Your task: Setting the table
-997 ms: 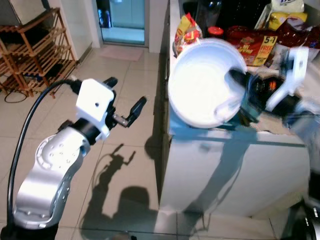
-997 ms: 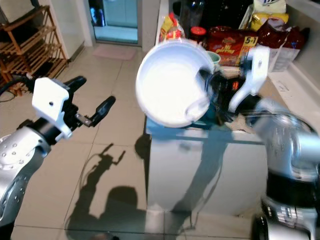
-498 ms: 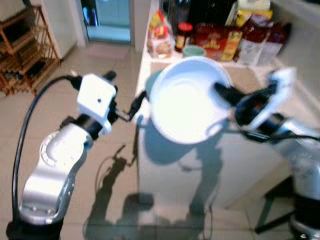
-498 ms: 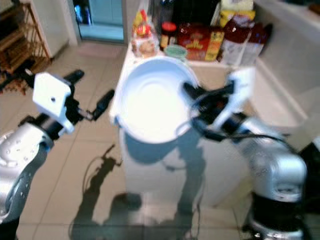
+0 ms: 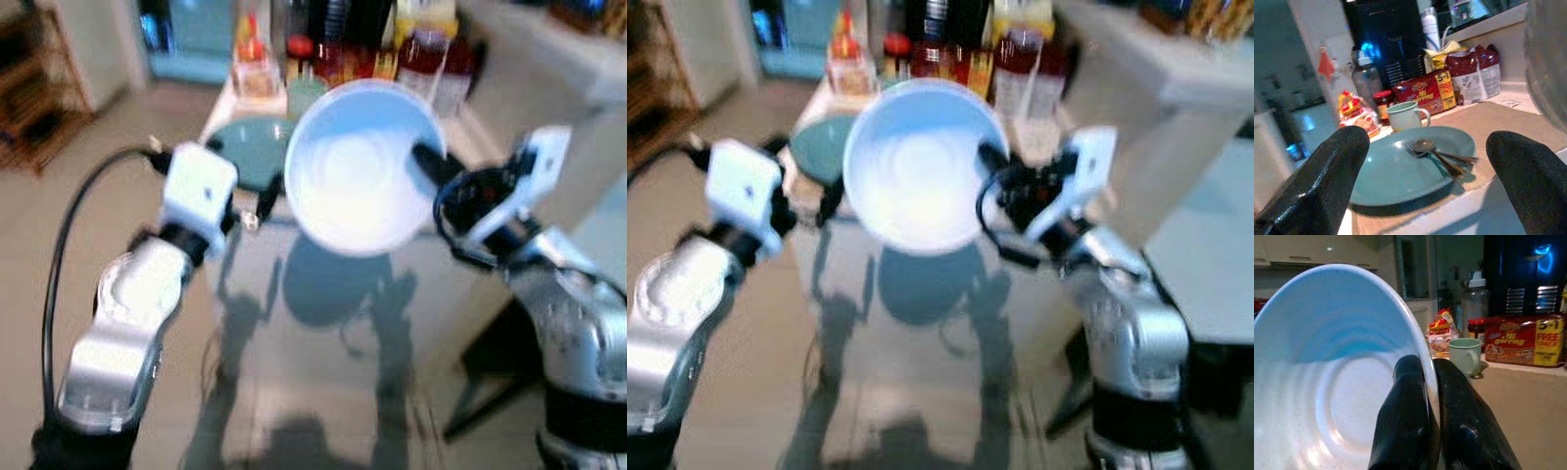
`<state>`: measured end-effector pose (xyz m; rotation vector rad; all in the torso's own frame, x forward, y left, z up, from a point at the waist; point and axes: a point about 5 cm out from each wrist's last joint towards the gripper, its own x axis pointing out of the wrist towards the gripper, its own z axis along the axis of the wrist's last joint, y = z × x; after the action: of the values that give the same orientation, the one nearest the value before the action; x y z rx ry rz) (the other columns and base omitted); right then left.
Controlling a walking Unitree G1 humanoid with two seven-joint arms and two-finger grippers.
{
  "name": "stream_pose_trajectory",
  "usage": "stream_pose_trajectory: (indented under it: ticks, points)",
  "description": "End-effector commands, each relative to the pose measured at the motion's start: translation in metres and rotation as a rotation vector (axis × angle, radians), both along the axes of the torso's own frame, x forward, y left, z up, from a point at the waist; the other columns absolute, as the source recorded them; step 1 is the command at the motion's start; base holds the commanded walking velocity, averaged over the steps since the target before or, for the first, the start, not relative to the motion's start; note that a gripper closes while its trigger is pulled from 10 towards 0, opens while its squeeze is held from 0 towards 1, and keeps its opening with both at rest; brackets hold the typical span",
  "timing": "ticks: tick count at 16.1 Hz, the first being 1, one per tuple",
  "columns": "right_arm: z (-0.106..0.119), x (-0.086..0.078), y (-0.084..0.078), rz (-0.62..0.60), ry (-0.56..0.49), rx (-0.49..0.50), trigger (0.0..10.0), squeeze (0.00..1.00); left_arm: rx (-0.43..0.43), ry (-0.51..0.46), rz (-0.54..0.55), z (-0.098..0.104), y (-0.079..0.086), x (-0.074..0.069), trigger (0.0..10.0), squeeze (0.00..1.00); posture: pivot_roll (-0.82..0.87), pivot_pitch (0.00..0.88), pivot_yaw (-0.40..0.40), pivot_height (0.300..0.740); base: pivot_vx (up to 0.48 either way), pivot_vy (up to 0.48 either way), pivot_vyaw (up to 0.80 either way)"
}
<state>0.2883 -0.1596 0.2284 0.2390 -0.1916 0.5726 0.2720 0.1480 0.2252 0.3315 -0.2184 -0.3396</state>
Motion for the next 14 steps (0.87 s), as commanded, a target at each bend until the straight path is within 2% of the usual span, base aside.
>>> stream_pose_trajectory:
  ticks: [1,2,3,4,5,10,14]
  points:
    - [0.005,0.001,-0.013,-0.093,-0.034,-0.03,10.0,0.0,0.004,-0.009,-0.002,0.001,-0.002,0.001,10.0,0.0,0.0,0.0,-0.046,0.74,0.0,-0.48,0.8]
    - [0.001,0.004,-0.022,-0.161,-0.021,-0.069,10.0,0.0,0.009,-0.01,0.001,0.0,-0.002,0.001,10.0,0.0,0.0,0.0,-0.049,0.74,0.0,-0.48,0.0]
    - [-0.001,0.005,-0.025,-0.178,-0.016,-0.078,10.0,0.0,0.011,-0.01,0.002,0.0,-0.001,0.001,10.0,0.0,0.0,0.0,-0.049,0.74,0.0,-0.48,0.0]
    - [-0.002,0.005,-0.029,-0.166,0.009,-0.046,10.0,0.0,0.013,-0.009,0.005,0.0,-0.001,0.001,10.0,0.0,0.0,0.0,-0.049,0.74,0.0,-0.48,0.0]
    - [-0.006,0.005,-0.034,-0.183,0.031,-0.068,10.0,0.0,0.017,-0.006,0.006,-0.002,-0.002,0.001,10.0,0.0,-0.01,0.0,-0.05,0.74,0.0,-0.48,0.0]
    - [-0.018,0.007,-0.038,-0.225,0.104,-0.111,10.0,0.0,0.017,0.004,0.026,-0.006,-0.001,0.004,10.0,0.0,-0.01,0.0,-0.047,0.74,0.0,-0.48,0.0]
    - [-0.027,0.01,-0.047,-0.278,0.186,-0.099,10.0,0.0,0.01,0.01,0.034,-0.008,-0.001,0.004,10.0,0.0,-0.01,0.0,-0.049,0.74,0.0,-0.48,0.0]
